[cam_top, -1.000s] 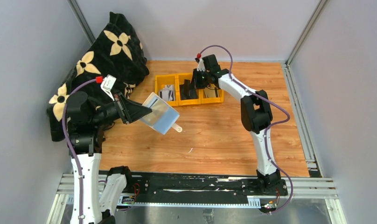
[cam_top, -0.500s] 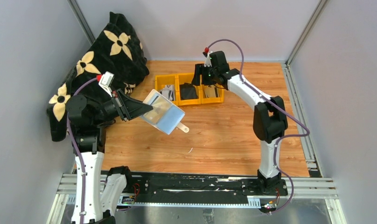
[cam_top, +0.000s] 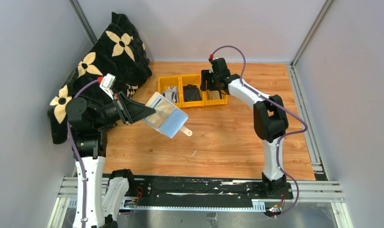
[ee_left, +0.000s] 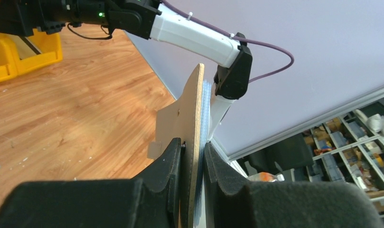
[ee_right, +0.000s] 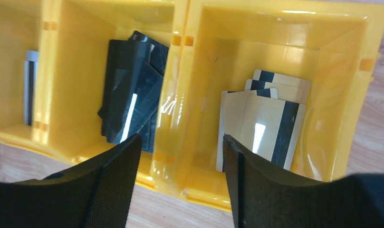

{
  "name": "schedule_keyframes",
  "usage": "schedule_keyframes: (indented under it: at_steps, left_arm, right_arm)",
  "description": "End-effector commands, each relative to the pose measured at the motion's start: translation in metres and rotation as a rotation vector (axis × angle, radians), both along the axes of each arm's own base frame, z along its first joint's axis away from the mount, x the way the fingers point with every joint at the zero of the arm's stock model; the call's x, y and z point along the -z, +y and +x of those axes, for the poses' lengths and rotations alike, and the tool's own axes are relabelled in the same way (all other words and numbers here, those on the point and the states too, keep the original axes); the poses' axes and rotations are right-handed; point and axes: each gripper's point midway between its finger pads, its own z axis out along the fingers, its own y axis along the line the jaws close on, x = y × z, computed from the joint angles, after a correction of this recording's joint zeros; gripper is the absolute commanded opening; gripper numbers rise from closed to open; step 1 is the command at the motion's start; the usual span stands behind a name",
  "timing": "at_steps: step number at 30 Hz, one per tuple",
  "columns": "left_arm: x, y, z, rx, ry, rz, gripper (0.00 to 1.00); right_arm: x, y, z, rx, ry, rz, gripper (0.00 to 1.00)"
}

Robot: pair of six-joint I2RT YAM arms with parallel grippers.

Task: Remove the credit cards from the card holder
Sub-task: Place the credit card in the storage box, then move the storage box to the center of the board.

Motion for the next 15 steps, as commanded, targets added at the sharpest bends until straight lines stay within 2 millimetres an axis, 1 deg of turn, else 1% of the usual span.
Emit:
schedule_keyframes:
  at_steps: [1,2,3,5,7,10,11,13,15]
  left_arm:
    - [-0.003,0.001,-0.007,-0.007,-0.036,0.061,0.00]
    - [-0.004,0.001,-0.007,-0.004,-0.038,0.062,0.00]
    - [-0.006,0.000,-0.008,-0.003,-0.044,0.064,0.00]
    - [-0.009,0.000,-0.010,-0.004,-0.063,0.072,0.00]
    - [-0.009,0.001,-0.011,-0.006,-0.084,0.086,0.00]
    - [-0.009,0.001,-0.014,-0.006,-0.109,0.110,0.00]
    - [-0.009,0.001,-0.014,-0.006,-0.113,0.116,0.00]
    - [-0.007,0.001,-0.014,-0.006,-0.118,0.123,0.00]
    - [-0.005,0.001,-0.014,-0.005,-0.115,0.124,0.00]
  right_arm:
    - [0.014,0.005,0.002,0.021,0.017,-0.031,0.62]
    - [0.018,0.006,0.001,0.025,0.025,-0.034,0.57]
    - [0.022,0.006,0.000,0.029,0.033,-0.037,0.49]
    - [0.028,0.006,-0.003,0.044,0.046,-0.041,0.39]
    - [0.033,0.004,-0.011,0.051,0.064,-0.047,0.34]
    - [0.038,-0.013,-0.021,0.117,0.066,-0.077,0.27]
    - [0.039,-0.020,-0.029,0.138,0.067,-0.083,0.24]
    - [0.040,-0.026,-0.038,0.165,0.060,-0.075,0.19]
    - [0.041,-0.036,-0.054,0.178,0.055,-0.067,0.16]
